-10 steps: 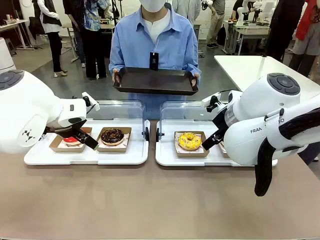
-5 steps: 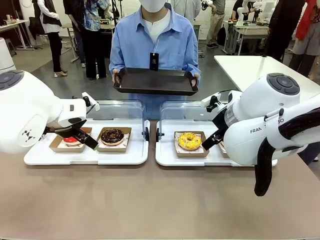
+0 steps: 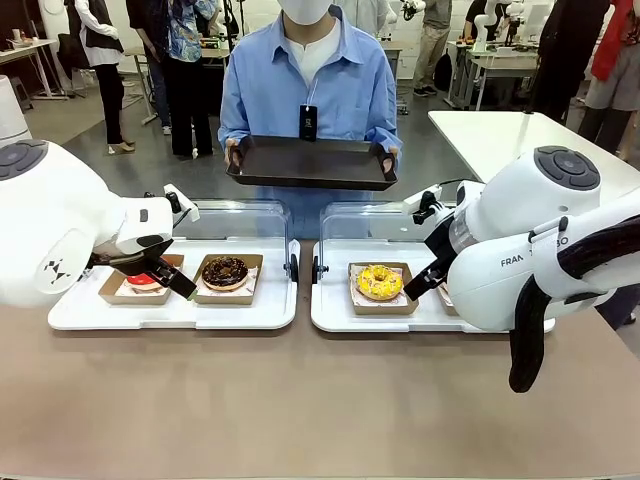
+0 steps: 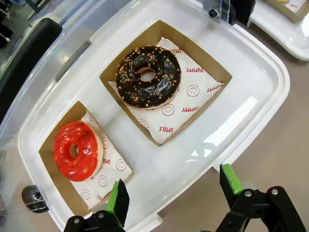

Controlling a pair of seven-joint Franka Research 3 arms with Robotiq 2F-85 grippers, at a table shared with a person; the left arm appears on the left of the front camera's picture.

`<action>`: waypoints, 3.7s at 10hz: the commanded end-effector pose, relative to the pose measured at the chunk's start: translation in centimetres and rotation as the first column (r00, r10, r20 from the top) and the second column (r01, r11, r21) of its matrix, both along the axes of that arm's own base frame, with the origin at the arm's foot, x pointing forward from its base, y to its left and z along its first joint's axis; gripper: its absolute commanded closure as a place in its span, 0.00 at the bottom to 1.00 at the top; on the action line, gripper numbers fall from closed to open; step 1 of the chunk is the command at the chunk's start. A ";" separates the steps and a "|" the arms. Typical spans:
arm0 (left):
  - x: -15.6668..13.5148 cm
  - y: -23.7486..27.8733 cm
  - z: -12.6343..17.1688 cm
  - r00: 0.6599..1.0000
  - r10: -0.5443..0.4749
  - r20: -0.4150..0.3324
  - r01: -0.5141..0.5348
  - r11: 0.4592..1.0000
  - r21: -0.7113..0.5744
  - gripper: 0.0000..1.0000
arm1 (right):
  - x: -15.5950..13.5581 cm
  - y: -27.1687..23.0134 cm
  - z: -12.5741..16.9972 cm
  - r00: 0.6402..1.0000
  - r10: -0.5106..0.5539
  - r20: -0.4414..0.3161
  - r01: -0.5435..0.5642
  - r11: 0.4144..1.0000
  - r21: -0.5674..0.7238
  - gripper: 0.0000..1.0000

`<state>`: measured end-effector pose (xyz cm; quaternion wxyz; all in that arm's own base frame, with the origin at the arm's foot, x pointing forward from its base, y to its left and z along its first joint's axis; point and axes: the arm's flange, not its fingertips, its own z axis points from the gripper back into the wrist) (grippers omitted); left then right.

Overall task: Provide the desired donut to the person.
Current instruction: Pick up and lift the Paper togo box containing the Donut pointed at by the person.

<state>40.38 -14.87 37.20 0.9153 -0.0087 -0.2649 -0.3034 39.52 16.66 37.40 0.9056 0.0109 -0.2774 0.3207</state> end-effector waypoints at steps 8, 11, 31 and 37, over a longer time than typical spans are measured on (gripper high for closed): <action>-5.1 1.1 14.6 1.000 -0.021 -0.011 0.022 0.997 0.074 0.00 | -5.7 -0.5 14.2 1.000 -0.001 0.001 0.001 1.000 -0.020 0.00; -7.1 1.7 17.7 0.998 0.006 0.060 -0.010 0.998 0.057 0.00 | -7.1 -0.3 16.8 1.000 0.005 -0.011 -0.006 0.998 -0.067 0.00; -6.5 23.5 18.6 0.788 -0.531 0.310 0.614 0.647 -0.452 0.00 | -9.2 -27.8 17.3 0.804 0.409 0.432 -0.590 0.641 0.491 0.00; -8.3 24.5 18.0 0.821 -0.474 0.319 0.570 0.720 -0.396 0.00 | -10.1 -29.5 16.4 0.821 0.368 0.437 -0.563 0.651 0.509 0.00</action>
